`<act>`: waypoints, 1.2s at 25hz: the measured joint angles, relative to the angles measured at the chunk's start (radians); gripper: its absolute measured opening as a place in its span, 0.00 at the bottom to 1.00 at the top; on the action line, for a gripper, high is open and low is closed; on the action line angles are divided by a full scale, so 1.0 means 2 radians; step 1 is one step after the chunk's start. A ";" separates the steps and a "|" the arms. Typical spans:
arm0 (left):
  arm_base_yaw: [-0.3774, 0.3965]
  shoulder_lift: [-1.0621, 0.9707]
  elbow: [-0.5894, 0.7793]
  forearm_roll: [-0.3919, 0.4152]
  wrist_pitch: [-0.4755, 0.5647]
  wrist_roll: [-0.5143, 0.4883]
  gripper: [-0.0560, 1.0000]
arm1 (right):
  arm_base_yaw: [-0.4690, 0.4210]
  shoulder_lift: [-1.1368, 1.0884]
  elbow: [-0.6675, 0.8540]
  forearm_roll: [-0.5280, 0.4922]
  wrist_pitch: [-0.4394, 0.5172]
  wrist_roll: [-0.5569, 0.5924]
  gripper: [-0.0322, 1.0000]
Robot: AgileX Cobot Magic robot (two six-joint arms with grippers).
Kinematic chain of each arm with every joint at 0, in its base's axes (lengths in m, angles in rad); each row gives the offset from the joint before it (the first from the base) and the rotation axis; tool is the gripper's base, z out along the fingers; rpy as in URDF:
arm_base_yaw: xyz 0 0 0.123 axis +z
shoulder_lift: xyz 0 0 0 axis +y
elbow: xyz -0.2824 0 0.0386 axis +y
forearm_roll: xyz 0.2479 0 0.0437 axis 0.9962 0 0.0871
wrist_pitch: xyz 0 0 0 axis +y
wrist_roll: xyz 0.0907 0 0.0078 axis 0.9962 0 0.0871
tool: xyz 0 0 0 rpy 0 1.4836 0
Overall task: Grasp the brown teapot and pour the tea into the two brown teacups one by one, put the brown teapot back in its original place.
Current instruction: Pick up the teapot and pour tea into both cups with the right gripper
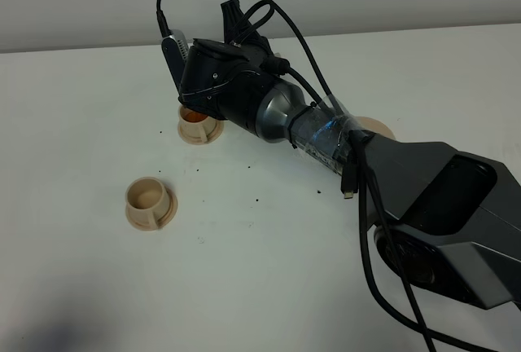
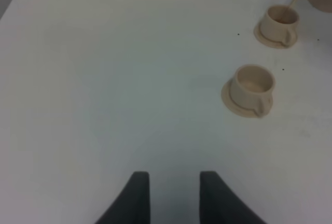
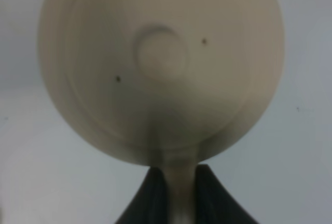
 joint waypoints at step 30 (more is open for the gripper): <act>0.000 0.000 0.000 0.000 0.000 0.000 0.32 | 0.005 0.000 0.000 -0.023 0.003 -0.003 0.16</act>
